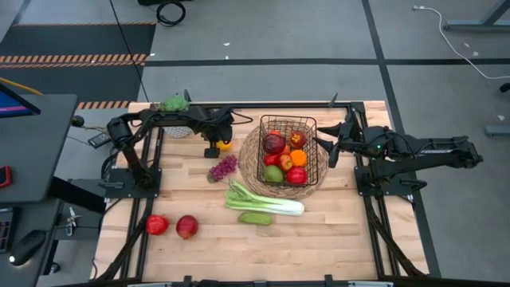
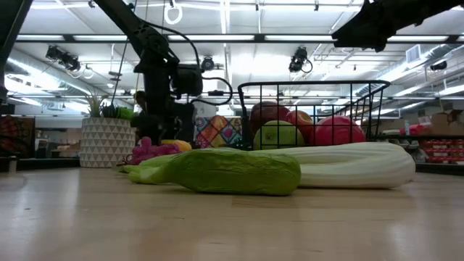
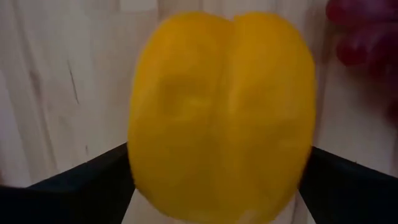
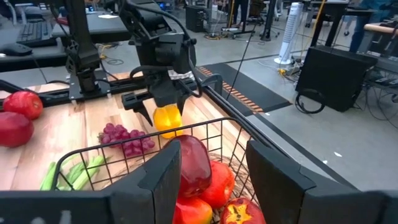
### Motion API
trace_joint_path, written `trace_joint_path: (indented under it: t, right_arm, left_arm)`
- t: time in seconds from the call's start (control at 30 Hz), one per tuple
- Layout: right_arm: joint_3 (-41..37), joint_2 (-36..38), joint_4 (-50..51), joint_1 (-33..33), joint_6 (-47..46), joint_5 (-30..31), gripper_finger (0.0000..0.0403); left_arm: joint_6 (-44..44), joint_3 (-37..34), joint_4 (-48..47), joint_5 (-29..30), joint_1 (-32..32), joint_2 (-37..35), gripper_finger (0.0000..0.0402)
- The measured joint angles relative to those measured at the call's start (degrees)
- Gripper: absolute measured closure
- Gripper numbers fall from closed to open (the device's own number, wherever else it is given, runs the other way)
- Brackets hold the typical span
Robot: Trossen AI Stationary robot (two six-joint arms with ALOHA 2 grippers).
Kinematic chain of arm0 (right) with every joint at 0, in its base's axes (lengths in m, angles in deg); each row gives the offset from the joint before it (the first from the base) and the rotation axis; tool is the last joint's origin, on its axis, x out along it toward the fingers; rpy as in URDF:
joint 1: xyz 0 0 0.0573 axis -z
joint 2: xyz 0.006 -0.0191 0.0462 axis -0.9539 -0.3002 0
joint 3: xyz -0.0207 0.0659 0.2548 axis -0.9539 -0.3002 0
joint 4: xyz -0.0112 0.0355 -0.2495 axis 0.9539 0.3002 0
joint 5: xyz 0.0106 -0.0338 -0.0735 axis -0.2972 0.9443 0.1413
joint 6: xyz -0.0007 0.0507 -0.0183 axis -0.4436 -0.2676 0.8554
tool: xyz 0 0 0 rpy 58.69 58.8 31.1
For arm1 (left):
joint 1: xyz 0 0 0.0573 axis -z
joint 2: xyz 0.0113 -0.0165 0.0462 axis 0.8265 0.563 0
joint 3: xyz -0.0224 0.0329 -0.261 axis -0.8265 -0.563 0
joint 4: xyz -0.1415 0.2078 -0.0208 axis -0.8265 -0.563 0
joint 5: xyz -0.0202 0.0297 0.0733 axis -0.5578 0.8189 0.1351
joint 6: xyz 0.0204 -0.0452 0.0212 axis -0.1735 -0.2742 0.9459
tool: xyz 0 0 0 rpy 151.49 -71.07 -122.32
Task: Build produce basket
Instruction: Put the yellow bell pepper into the wire basket
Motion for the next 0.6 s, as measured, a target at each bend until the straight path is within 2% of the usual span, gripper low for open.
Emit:
trace_joint_path:
  t: [0.37, 0.47, 0.6]
  right_arm:
    - [0.0, 0.0, -0.5, -0.8, 0.4, 0.2, 0.0215]
    - [0.0, 0.0, -0.5, -0.8, 0.6, 0.3, 0.0215]
    - [0.0, 0.0, -0.5, -0.8, 1.0, 0.4, 0.0215]
  left_arm:
    - [0.0, 0.0, 0.3, 0.4, 0.4, -0.3, 0.0082]
    - [-0.1, 0.8, -1.7, 1.8, 0.7, -0.5, 0.0101]
    - [-2.2, 5.4, -7.7, 2.8, 1.1, -0.6, 0.0107]
